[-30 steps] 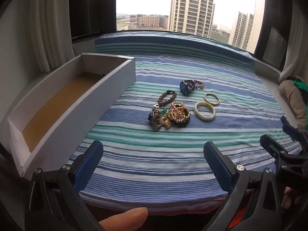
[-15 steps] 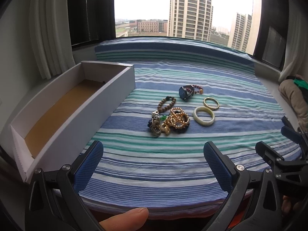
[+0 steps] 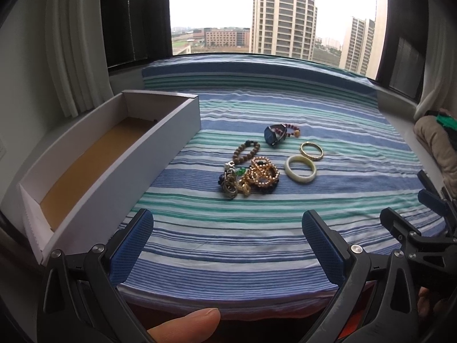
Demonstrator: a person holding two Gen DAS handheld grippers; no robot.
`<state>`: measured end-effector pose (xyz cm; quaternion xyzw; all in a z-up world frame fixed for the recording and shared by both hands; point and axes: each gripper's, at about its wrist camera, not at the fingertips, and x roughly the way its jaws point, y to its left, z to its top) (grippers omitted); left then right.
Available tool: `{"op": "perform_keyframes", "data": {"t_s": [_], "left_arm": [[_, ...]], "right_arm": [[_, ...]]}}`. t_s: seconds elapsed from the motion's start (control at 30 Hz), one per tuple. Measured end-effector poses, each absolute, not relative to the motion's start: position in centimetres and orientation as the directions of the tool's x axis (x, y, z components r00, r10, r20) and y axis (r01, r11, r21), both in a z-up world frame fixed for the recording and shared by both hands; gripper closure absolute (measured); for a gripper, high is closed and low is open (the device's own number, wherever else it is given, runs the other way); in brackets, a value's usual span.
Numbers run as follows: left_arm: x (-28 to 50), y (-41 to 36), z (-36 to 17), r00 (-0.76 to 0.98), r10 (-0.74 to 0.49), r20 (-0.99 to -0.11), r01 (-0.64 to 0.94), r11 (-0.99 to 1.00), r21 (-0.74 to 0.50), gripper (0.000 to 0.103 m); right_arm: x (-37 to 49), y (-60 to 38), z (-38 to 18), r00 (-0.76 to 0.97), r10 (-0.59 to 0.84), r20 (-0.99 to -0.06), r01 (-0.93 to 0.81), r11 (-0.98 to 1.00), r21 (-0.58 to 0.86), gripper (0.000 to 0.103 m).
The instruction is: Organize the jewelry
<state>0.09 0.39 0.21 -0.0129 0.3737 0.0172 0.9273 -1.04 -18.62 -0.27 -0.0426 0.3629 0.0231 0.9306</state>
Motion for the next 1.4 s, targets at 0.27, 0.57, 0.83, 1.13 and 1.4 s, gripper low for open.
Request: {"op": "perform_keyframes", "data": {"t_s": [0.27, 0.57, 0.83, 1.13, 1.4], "left_arm": [[-0.31, 0.18, 0.02, 0.715, 0.023, -0.698, -0.039, 0.999, -0.006, 0.000], [-0.16, 0.27, -0.16, 0.707, 0.025, -0.707, -0.037, 0.999, -0.001, 0.000], [-0.21, 0.12, 0.13, 0.713, 0.023, -0.701, -0.028, 1.000, 0.004, 0.000], [-0.23, 0.07, 0.02, 0.709, 0.022, -0.705, -0.028, 1.000, 0.003, 0.000], [-0.30, -0.19, -0.33, 0.702, 0.018, -0.712, -0.016, 1.000, 0.009, 0.000]], "right_arm": [[-1.15, -19.07, -0.35, 0.735, 0.015, -0.678, -0.070, 0.996, -0.054, 0.000], [-1.00, -18.65, -0.36, 0.732, 0.020, -0.681, -0.082, 0.995, -0.059, 0.000], [-0.98, -18.48, -0.19, 0.735, 0.021, -0.677, -0.087, 0.994, -0.064, 0.000], [-1.12, -18.63, -0.28, 0.732, 0.026, -0.681, -0.085, 0.995, -0.054, 0.000], [-1.09, -18.56, -0.49, 0.723, 0.026, -0.690, -0.087, 0.995, -0.055, 0.000]]}}
